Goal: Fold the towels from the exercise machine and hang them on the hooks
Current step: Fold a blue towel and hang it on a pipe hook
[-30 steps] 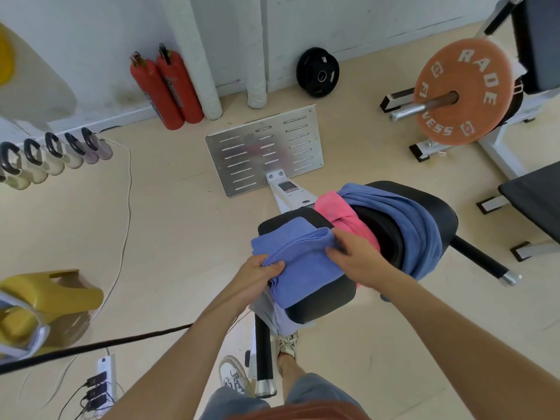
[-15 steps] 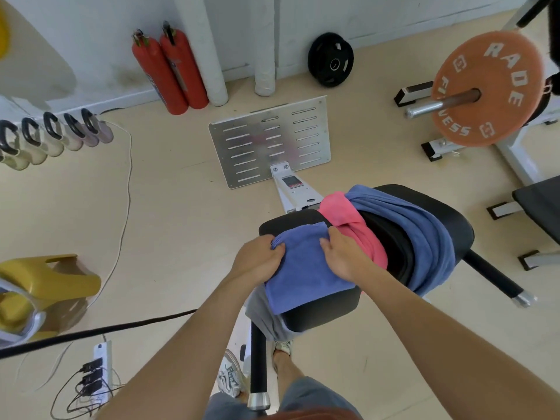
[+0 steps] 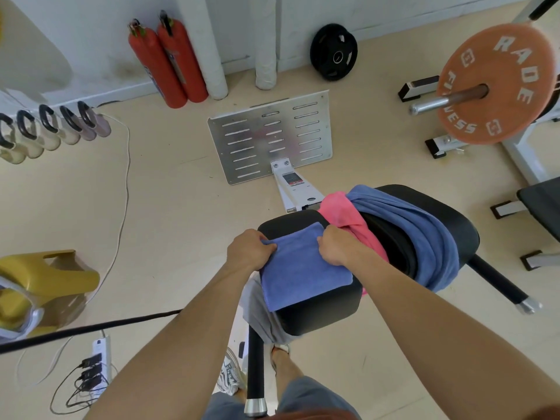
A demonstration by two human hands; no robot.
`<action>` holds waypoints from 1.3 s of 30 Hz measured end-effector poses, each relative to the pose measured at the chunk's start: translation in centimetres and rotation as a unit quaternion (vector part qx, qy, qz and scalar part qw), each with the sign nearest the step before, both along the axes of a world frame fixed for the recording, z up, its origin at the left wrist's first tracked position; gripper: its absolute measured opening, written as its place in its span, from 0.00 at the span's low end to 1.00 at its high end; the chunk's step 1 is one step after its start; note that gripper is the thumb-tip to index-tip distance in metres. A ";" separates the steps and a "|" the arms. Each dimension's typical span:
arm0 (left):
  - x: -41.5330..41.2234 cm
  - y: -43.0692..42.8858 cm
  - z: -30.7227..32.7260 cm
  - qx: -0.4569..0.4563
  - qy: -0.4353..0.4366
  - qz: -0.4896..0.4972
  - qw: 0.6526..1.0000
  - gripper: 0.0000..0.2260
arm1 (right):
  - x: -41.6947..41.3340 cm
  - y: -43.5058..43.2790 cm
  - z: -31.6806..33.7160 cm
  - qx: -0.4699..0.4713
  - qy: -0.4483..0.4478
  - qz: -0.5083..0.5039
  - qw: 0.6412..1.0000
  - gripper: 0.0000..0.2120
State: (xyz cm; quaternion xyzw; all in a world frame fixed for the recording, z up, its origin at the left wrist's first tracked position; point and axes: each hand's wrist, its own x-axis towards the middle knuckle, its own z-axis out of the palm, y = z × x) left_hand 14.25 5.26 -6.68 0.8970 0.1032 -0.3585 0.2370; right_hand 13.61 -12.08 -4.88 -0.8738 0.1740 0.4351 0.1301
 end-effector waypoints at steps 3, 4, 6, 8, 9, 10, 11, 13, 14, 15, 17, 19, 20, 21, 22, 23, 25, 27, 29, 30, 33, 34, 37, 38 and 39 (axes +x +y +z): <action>0.1 0.1 -0.2 -0.032 0.030 0.000 0.999 0.11 | 0.4 0.0 0.0 -0.025 0.026 0.016 0.999 0.16; 0.1 0.1 -0.2 -0.037 0.032 -0.007 0.999 0.12 | 0.4 -0.1 0.0 -0.027 0.025 0.043 0.998 0.15; -0.1 0.3 -0.2 -0.050 0.041 -0.010 0.998 0.12 | -0.2 -0.3 0.3 -0.035 -0.036 0.098 0.994 0.15; -0.3 0.4 -0.1 -0.085 0.082 0.027 0.993 0.11 | -1.2 -0.4 0.7 -0.051 -0.128 0.123 0.983 0.15; -0.5 0.5 0.0 -0.100 0.105 0.048 0.988 0.10 | -1.5 -0.6 0.7 -0.047 -0.149 0.124 0.980 0.16; -0.7 0.5 0.1 -0.107 0.118 0.059 0.985 0.10 | -1.6 -0.7 0.7 -0.029 -0.152 0.102 0.983 0.18; -0.9 0.7 0.1 -0.107 0.117 0.059 0.986 0.10 | -1.4 -0.9 0.7 -0.004 -0.137 0.073 0.988 0.20; -1.2 1.1 0.0 -0.116 0.110 0.076 0.984 0.11 | -0.8 -1.3 0.9 0.039 -0.085 0.014 0.996 0.23; -1.4 1.3 0.0 -0.132 0.118 0.096 0.979 0.12 | -0.6 -1.4 0.9 0.058 -0.057 -0.011 0.997 0.24; -1.7 1.6 0.1 -0.152 0.132 0.119 0.972 0.14 | -0.5 -1.6 0.8 0.079 -0.033 -0.034 0.996 0.23; -2.2 2.2 0.5 -0.189 0.145 0.148 0.960 0.14 | -0.7 -1.9 0.9 0.136 -0.006 -0.084 0.987 0.21; -2.8 2.8 1.4 -0.250 0.119 0.165 0.947 0.10 | -1.3 -2.2 1.5 0.210 0.000 -0.135 0.968 0.19; -3.2 3.2 1.9 -0.291 0.100 0.179 0.935 0.09 | -1.8 -2.4 1.9 0.259 -0.005 -0.166 0.951 0.19; -3.4 3.6 2.7 -0.330 0.084 0.199 0.919 0.09 | -2.4 -2.7 2.2 0.311 -0.017 -0.197 0.930 0.19; -3.6 3.9 3.4 -0.362 0.073 0.223 0.902 0.09 | -2.9 -2.7 2.8 0.351 -0.031 -0.216 0.910 0.19; -3.8 4.3 4.2 -0.386 0.064 0.245 0.887 0.09 | -3.4 -2.6 3.5 0.373 -0.052 -0.220 0.900 0.20; -3.9 5.2 5.6 -0.396 0.027 0.266 0.878 0.10 | -4.1 -1.7 4.9 0.375 -0.094 -0.188 0.903 0.23; -4.0 6.5 6.8 -0.360 -0.048 0.248 0.898 0.11 | -4.4 0.0 7.2 0.364 -0.145 -0.161 0.906 0.19; -4.0 8.1 8.4 -0.296 -0.133 0.184 0.928 0.11 | -4.6 2.2 9.7 0.370 -0.199 -0.153 0.895 0.16; -4.2 9.0 9.5 -0.275 -0.167 0.144 0.936 0.14 | -4.9 3.7 11.1 0.382 -0.220 -0.140 0.887 0.16; -4.9 12.2 13.6 -0.318 -0.194 0.036 0.927 0.25 | -5.6 8.3 14.5 0.407 -0.272 -0.072 0.869 0.12; -5.3 13.4 15.1 -0.366 -0.174 0.011 0.914 0.29 | -6.0 9.9 15.4 0.401 -0.286 -0.051 0.868 0.10; -7.0 17.0 18.5 -0.437 -0.158 -0.040 0.885 0.30 | -7.5 15.0 18.2 0.392 -0.313 -0.007 0.865 0.08; -7.6 18.3 19.3 -0.432 -0.186 -0.042 0.882 0.25 | -8.1 16.8 19.2 0.394 -0.322 0.007 0.861 0.08; -8.4 19.5 19.9 -0.424 -0.223 -0.029 0.877 0.20 | -8.8 18.5 20.2 0.398 -0.330 0.020 0.856 0.08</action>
